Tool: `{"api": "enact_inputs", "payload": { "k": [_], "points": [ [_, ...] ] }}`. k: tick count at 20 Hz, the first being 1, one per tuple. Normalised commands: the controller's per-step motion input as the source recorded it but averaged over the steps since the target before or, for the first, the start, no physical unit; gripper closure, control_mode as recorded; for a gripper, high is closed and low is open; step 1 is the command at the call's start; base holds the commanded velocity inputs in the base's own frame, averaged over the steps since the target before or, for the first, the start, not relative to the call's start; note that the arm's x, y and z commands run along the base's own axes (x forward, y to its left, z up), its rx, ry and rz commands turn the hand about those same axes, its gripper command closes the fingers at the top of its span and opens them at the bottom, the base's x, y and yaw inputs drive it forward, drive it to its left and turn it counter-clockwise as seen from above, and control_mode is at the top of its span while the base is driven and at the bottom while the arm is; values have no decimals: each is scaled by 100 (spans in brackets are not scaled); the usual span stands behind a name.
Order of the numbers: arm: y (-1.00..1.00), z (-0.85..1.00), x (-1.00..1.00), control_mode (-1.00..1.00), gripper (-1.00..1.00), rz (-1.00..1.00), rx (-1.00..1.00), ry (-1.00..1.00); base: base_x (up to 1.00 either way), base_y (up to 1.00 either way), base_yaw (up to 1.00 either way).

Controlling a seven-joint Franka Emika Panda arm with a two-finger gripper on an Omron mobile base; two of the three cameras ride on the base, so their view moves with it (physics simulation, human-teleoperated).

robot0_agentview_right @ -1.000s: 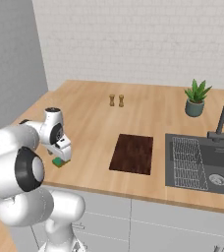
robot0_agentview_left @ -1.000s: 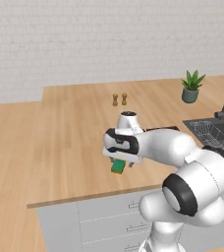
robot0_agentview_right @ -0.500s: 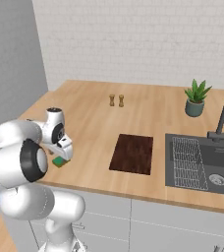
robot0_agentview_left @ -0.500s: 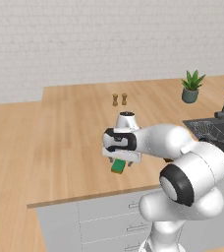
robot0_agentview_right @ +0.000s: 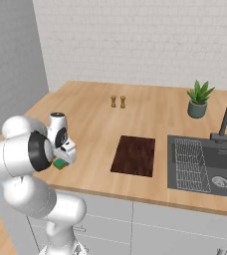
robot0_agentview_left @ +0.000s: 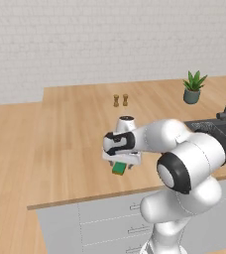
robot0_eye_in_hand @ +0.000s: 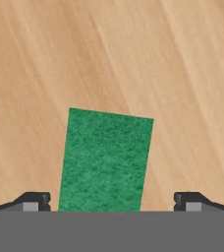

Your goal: Pick up the sponge from the counter and clean the cutting board by briefly scrubbing or pressing down on the cutting board. Once finished, release the sponge.

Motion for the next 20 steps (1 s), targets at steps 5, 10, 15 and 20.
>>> {"api": "enact_inputs", "payload": {
  "k": [5,10,15,20],
  "points": [
    [0,-27,3,-100,-100,1,0,0,0,0,0],
    [0,-14,14,-100,-100,0,0,0,0,0,0],
    [1,-6,15,-100,-100,0,0,-3,0,0,0],
    [26,-47,-1,-100,100,-1,-2,-10,0,0,0]
  ]
}}
